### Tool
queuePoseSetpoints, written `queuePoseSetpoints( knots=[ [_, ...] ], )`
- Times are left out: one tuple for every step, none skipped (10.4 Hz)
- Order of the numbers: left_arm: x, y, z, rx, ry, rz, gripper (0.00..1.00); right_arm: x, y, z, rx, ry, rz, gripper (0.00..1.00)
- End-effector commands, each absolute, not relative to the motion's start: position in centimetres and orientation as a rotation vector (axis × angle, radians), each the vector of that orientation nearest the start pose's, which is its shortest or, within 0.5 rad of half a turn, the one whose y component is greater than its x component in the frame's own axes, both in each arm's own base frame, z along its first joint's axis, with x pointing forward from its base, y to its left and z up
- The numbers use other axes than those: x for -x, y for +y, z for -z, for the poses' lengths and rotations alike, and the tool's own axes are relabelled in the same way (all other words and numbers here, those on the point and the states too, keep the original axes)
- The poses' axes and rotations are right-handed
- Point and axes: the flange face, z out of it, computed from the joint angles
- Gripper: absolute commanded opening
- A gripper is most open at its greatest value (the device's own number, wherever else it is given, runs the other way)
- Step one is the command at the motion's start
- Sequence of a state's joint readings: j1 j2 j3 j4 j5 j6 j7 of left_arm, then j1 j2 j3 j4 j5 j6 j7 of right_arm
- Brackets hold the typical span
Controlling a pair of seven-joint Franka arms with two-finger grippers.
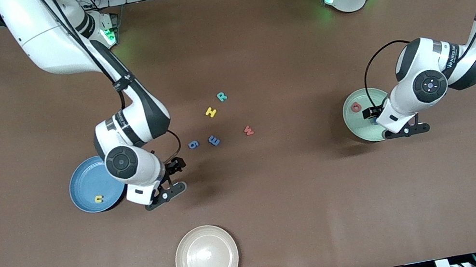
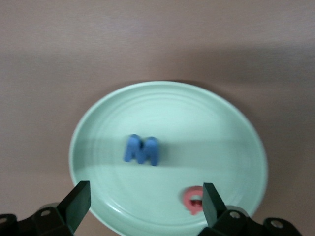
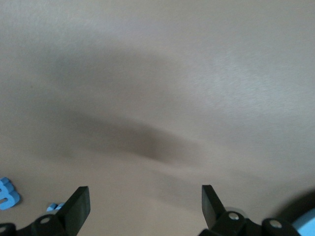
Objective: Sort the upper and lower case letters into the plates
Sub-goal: 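Lower the M onto the green plate and open the left gripper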
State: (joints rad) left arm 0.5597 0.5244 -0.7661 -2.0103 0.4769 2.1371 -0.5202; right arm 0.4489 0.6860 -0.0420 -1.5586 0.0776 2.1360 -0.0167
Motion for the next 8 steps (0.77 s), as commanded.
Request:
queuePoseSetpoints(
  knots=[
    [-56.6,-13.1,-27.0,3.071,-0.226,-0.276,1.00,-60.3,29.1,-22.3,3.057,-0.613,-0.177,1.00],
    [-56.1,-15.4,-28.2,3.074,-0.293,-0.297,1.00,-58.5,29.4,-21.6,3.047,-0.618,-0.130,1.00],
    [-55.1,-18.5,-29.6,3.079,-0.334,-0.289,1.00,-57.1,29.6,-21.1,3.043,-0.627,-0.131,1.00],
    [-54.0,-21.0,-30.7,3.074,-0.356,-0.290,1.00,-55.7,30.3,-21.1,3.028,-0.611,-0.154,1.00],
    [-52.8,-23.3,-32.2,3.073,-0.355,-0.285,1.00,-54.1,30.8,-21.3,3.003,-0.565,-0.174,1.00],
    [-51.4,-25.7,-33.5,3.075,-0.384,-0.319,1.00,-52.8,31.4,-21.4,2.986,-0.547,-0.176,1.00],
    [-50.5,-27.8,-34.8,3.089,-0.412,-0.326,1.00,-51.8,32.1,-21.2,2.989,-0.530,-0.144,1.00],
    [-49.7,-29.3,-35.4,3.094,-0.487,-0.352,1.00,-51.3,32.5,-20.8,2.990,-0.526,-0.104,1.00]
  ],
)
